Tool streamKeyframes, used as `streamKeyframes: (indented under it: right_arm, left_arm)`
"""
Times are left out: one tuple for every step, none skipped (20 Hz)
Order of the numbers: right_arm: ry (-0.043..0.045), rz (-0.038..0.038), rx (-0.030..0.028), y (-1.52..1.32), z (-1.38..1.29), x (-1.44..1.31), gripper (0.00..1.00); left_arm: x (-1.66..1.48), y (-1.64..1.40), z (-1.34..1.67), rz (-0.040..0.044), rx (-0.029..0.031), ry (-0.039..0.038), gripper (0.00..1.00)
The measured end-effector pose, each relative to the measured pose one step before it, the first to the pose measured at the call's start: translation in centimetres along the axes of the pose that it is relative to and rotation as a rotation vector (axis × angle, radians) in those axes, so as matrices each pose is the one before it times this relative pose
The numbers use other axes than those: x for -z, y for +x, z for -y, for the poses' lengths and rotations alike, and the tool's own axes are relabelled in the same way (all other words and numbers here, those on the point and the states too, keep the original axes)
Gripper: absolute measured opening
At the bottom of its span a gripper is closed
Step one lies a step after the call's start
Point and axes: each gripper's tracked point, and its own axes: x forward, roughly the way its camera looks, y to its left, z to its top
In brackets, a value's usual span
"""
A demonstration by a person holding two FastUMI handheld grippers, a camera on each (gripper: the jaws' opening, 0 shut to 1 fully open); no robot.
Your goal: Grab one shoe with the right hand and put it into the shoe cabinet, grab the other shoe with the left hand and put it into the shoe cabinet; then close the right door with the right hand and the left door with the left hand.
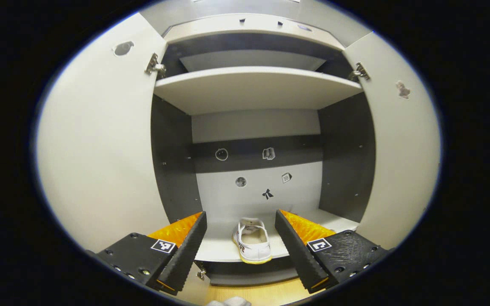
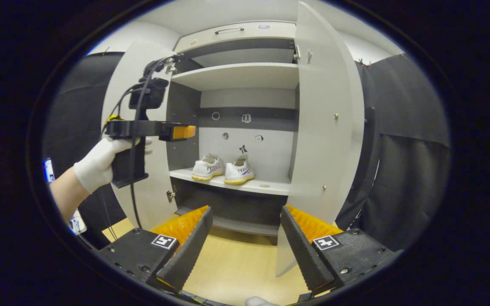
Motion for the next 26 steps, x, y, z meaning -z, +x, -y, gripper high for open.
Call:
streamKeyframes:
  right_arm:
    - [-0.00087,0.00316,0.00674,-0.357,0.035,-0.119,1.0]
    - [0.00341,0.00681,0.0013,-0.318,-0.068,-0.176,1.0]
    - [0.00316,0.00209,0.00247,-0.279,-0.033,-0.085,1.0]
    - [0.00185,0.00138,0.00048,-0.317,0.008,-0.07,1.0]
    - [0.00053,0.0053,0.00207,-0.303,-0.008,-0.103,1.0]
    - [-0.00033,0.00558,0.00248,-0.284,0.042,-0.153,1.0]
    - [-0.00111,0.00787,0.00068,-0.249,0.007,-0.073,1.0]
    - [-0.00019,0.00405,0.00588,-0.151,0.178,-0.035,1.0]
    - [0.0011,0.00119,0.00777,-0.228,0.229,0.124,1.0]
    - [0.00291,-0.00076,0.00491,-0.228,0.194,0.055,1.0]
    - [0.00423,0.00059,0.00472,-0.222,0.154,0.099,1.0]
    - [0.00323,0.00601,0.0081,-0.154,0.23,-0.096,1.0]
    - [0.00078,-0.00316,0.01311,-0.223,0.337,0.175,1.0]
    - [0.00366,0.00339,0.01247,-0.201,0.307,-0.017,1.0]
    - [0.00336,0.00093,0.01115,-0.199,0.337,0.062,1.0]
    - [0.0032,-0.00364,0.00606,-0.164,0.185,0.19,1.0]
    - [0.00358,-0.00617,0.00392,-0.185,0.135,0.339,1.0]
    - [0.00209,-0.00716,0.00146,-0.231,0.097,0.296,1.0]
    - [-0.00088,-0.00896,0.00125,-0.132,0.103,0.4,1.0]
    - [-0.00164,-0.0069,0.00364,-0.081,0.108,0.172,1.0]
    - [-0.00117,-0.00029,0.00282,-0.162,0.14,0.036,1.0]
    - [-0.00048,0.00263,0.0035,-0.163,0.186,-0.215,1.0]
    - [0.00252,0.00742,0.00644,-0.108,0.352,-0.226,1.0]
    - [0.00277,0.00702,0.00648,-0.118,0.408,-0.343,1.0]
    - [-0.00258,0.00943,0.00881,-0.07,0.667,-0.343,1.0]
    - [-0.00456,0.00916,0.0196,-0.059,1.009,-0.428,1.0]
  left_arm:
    - [-0.476,-1.348,0.063,0.01479,0.00569,0.00012,1.0]
    - [-0.421,-1.537,0.138,0.01541,0.0008,-0.00409,0.96]
    - [-0.513,-1.348,0.133,0.01356,0.00469,-0.00923,0.96]
    - [-0.234,-1.241,-0.138,0.00436,-0.00283,-0.00888,0.96]
    - [-0.25,-1.237,-0.264,0.00938,-0.0088,-0.00513,0.96]
    - [-0.038,-1.298,-0.204,0.0008,-0.00362,-0.00107,0.96]
    - [0.1,-1.293,-0.32,0.00076,-0.0054,-0.00101,0.96]
    - [0.201,-1.258,-0.111,-0.00018,-0.00472,-0.00246,0.96]
    - [0.511,-1.352,-0.276,-0.00749,-0.00667,-0.00633,0.96]
    - [0.458,-1.252,-0.49,-0.00117,-0.01296,0.0001,0.96]
    - [0.43,-1.169,-0.672,0.00985,-0.02394,0.00684,0.96]
    - [0.418,-1.127,-0.401,0.00457,-0.01474,0.00478,0.96]
    - [0.326,-1.002,-0.292,0.01358,-0.01131,0.01395,0.96]
    - [0.545,-1.124,-0.217,0.00279,-0.01084,0.00089,0.96]
    - [0.505,-0.978,0.149,-0.00101,0.00243,-0.00481,0.96]
    - [0.715,-1.047,0.2,-0.00406,0.00081,-0.0121,0.96]
    - [0.836,-0.766,0.15,-0.01046,-0.00414,-0.01114,0.96]
    - [1.018,-0.753,0.041,-0.00837,-0.00442,-0.008,0.96]
    - [0.948,-0.559,0.104,-0.01452,-0.00282,-0.00477,0.96]
    - [0.834,-0.383,0.189,-0.01545,0.00501,0.00385,0.96]
    - [0.754,-0.27,0.333,-0.01447,0.01058,0.00097,0.96]
    - [0.495,-0.135,0.258,-0.01401,0.00693,0.00378,0.96]
    - [0.222,0.068,0.167,-0.00499,0.00383,0.00132,0.96]
    - [0.256,-0.017,0.215,-0.00881,0.00442,-0.00539,0.96]
    - [-0.178,0.22,0.116,0.00293,0.00251,-0.00595,0.96]
    - [-0.116,0.124,0.082,0.00305,0.001,-0.00828,1.0]
